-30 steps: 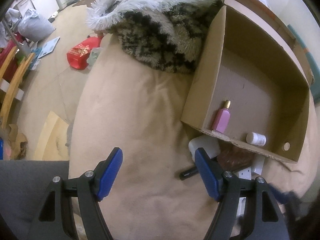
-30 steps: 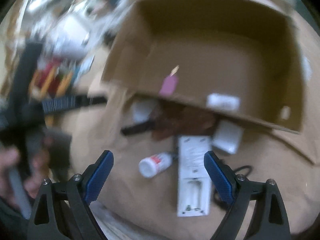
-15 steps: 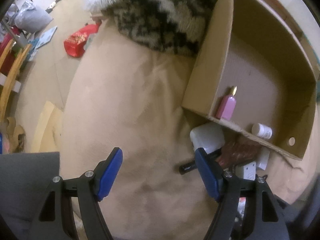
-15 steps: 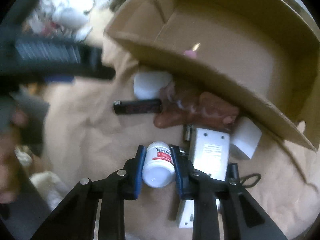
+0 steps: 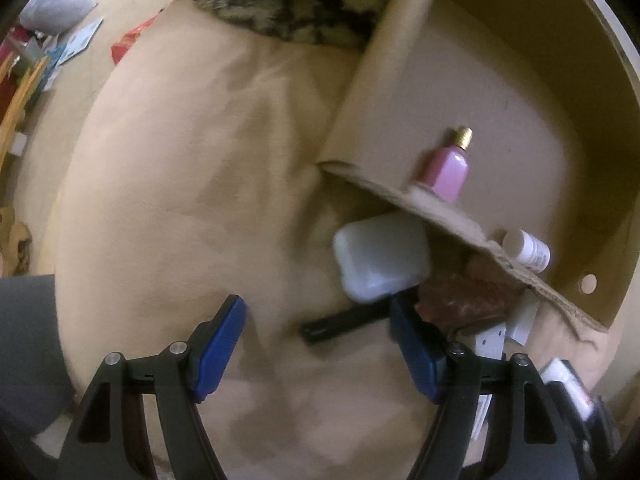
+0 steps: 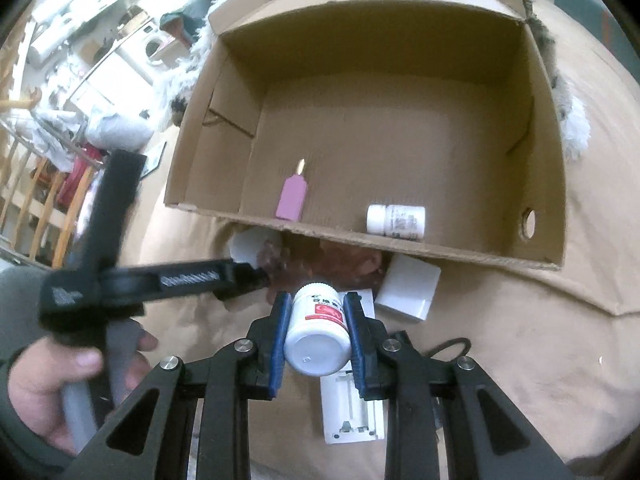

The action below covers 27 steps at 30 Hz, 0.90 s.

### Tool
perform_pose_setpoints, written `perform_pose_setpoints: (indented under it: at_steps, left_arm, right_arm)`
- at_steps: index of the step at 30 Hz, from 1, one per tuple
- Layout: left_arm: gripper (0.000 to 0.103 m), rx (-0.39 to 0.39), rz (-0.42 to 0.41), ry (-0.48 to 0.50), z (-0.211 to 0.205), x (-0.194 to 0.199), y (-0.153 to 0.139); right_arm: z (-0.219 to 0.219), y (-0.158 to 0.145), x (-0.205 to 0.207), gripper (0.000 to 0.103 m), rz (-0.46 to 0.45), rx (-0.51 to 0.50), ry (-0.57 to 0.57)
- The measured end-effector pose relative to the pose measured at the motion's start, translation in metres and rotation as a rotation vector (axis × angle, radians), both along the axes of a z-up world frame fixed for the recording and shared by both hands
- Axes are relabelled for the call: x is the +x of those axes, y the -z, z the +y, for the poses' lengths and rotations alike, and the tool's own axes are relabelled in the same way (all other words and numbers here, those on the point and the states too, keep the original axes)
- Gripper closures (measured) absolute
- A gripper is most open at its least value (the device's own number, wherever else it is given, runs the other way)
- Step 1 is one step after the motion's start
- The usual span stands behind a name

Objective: Organize rigid objects
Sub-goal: 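Grasp the black flashlight with the left tool while right tool holds pill bottle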

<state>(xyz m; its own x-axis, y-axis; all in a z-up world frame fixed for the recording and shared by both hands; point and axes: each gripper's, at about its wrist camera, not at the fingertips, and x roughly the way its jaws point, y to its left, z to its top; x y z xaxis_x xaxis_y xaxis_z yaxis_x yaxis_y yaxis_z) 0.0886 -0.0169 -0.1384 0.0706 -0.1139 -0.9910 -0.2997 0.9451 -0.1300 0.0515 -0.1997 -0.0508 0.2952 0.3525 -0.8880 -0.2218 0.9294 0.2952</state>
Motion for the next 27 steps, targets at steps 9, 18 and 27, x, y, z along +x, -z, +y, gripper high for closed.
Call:
perform_pose_setpoints:
  at_steps: [9, 18, 27]
  left_arm:
    - [0.019, 0.015, 0.020, 0.063, -0.028, 0.011, 0.013]
    - [0.079, 0.047, 0.032, 0.271, -0.054, -0.001, 0.007]
    - [0.093, 0.008, 0.034, 0.454, -0.085, -0.030, -0.001]
  right_arm:
    - [-0.004, -0.005, 0.007, 0.075, -0.015, 0.011, 0.006]
    - [-0.006, -0.006, 0.011, 0.075, -0.007, 0.017, 0.019]
    - [-0.009, -0.004, 0.011, 0.075, 0.008, 0.004, 0.033]
